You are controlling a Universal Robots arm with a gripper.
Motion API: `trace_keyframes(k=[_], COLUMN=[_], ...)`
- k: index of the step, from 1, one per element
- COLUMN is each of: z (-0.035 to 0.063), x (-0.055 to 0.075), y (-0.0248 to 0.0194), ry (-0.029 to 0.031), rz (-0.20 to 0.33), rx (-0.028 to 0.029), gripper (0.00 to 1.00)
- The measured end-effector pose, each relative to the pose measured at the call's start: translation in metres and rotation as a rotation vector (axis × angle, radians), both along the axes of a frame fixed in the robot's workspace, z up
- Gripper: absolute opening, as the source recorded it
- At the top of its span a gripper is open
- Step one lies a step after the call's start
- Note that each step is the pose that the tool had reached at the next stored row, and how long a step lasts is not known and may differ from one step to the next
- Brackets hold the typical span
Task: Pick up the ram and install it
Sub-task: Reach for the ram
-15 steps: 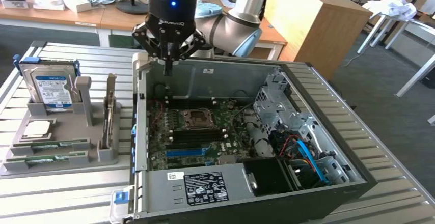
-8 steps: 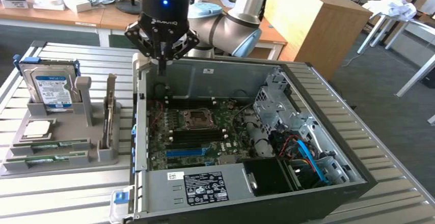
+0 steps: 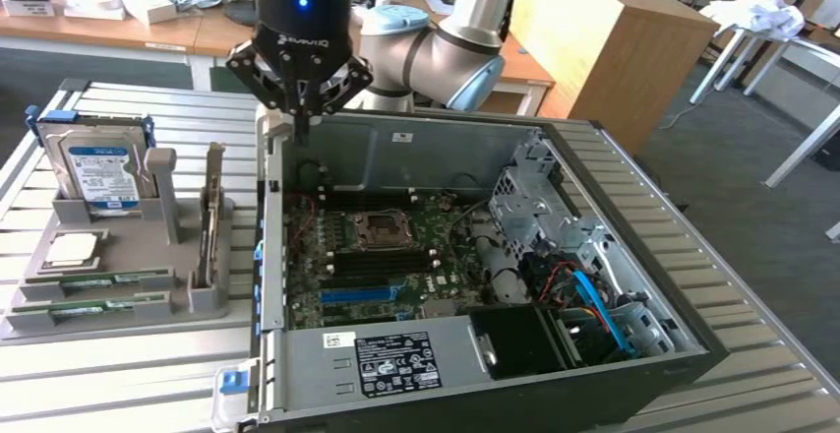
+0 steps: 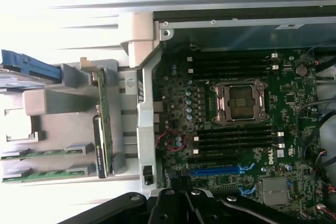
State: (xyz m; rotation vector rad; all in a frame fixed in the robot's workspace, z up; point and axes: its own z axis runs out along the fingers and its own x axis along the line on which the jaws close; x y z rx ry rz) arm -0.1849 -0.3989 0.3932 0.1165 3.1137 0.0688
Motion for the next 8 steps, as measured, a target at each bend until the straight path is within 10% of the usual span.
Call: trace_keyframes(k=[8], z=[0.0], x=[-0.013], y=[0.0], ry=[0.0], rz=[0.0], rx=[0.0], gripper=[0.1])
